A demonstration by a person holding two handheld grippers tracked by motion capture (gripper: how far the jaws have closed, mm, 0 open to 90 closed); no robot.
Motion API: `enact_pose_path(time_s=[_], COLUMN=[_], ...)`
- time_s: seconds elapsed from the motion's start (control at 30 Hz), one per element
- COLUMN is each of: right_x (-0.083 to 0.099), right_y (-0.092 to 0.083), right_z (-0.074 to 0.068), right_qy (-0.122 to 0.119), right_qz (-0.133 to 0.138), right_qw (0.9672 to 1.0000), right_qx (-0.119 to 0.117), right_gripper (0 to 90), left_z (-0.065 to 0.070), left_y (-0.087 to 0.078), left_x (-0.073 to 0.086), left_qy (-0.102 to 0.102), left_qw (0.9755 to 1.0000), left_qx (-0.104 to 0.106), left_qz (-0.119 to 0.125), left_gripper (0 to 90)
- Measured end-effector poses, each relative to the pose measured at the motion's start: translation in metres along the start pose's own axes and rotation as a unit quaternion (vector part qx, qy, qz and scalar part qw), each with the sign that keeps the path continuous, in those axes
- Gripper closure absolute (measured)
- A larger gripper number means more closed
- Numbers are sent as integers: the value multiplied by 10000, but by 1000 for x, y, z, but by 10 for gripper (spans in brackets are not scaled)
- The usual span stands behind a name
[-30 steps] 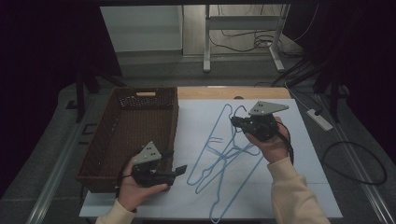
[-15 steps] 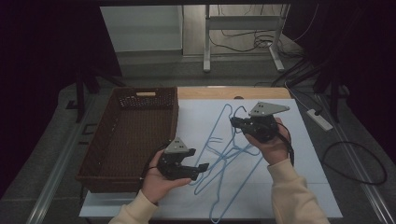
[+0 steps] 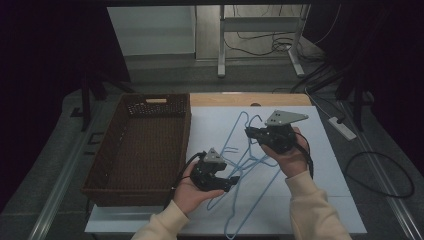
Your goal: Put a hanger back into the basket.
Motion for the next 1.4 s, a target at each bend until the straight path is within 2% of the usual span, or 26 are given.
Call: enact_pose_path(time_s=[0.13,0.23,0.37,0.5,0.77,0.83,0.9,0.93,0.97,1.0,1.03,1.07,1.1,1.17,1.27,1.37,1.4], right_x=[0,0,-1,-2,-5,-5,-4,-4,-4,-4,-4,-3,-3,-1,4,12,20], right_y=[0,-1,-4,-6,-14,-18,-19,-23,-23,-25,-30,-32,-32,-37,-44,-50,-53], right_z=[-1,-1,0,0,3,5,5,4,4,4,3,2,2,1,-2,-4,-5], right_qy=[-4,1,22,13,82,152,163,160,160,180,209,228,228,248,278,319,376], right_qz=[1,14,75,101,350,435,453,550,550,598,700,738,738,814,902,925,902], right_qw=[10000,10000,10000,9999,9994,9989,9988,9984,9984,9980,9973,9970,9970,9963,9955,9952,9952], right_qx=[-24,-38,-55,-40,18,38,52,13,13,23,48,73,73,116,88,85,67], right_gripper=[860,860,859,859,849,786,769,714,714,665,573,532,532,457,415,387,373], left_z=[-2,-2,-2,-2,-2,-2,-2,-2,-2,-1,0,0,0,1,0,-2,-4], left_y=[7,8,10,9,-2,-8,-11,-12,-14,-17,-20,-22,-22,-26,-34,-41,-44], left_x=[-1,-3,-4,-5,-11,-15,-16,-17,-18,-20,-22,-22,-22,-25,-27,-27,-27], left_qy=[-56,-103,-144,-203,-322,-394,-382,-387,-389,-394,-406,-399,-399,-382,-387,-387,-425], left_qw=[10000,9999,9997,9996,9991,9983,9980,9978,9975,9970,9966,9965,9965,9962,9957,9953,9948], left_qx=[11,61,119,115,5,-7,-27,-29,-32,-15,7,5,5,14,28,34,67], left_qz=[-82,-102,-169,-156,259,440,495,540,593,662,714,738,738,788,843,890,923], left_gripper=[575,728,830,850,857,858,858,859,859,858,859,858,859,859,859,859,859])
Point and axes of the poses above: each handheld gripper's, and its own axes: y roughly forward along the jaws, x roughly out of its underside, z roughly to its right, the point moved 6 cm from there along y, roughly forward along the jaws, and after that the axes turned 1 degree about x, right-handed, at the moved point
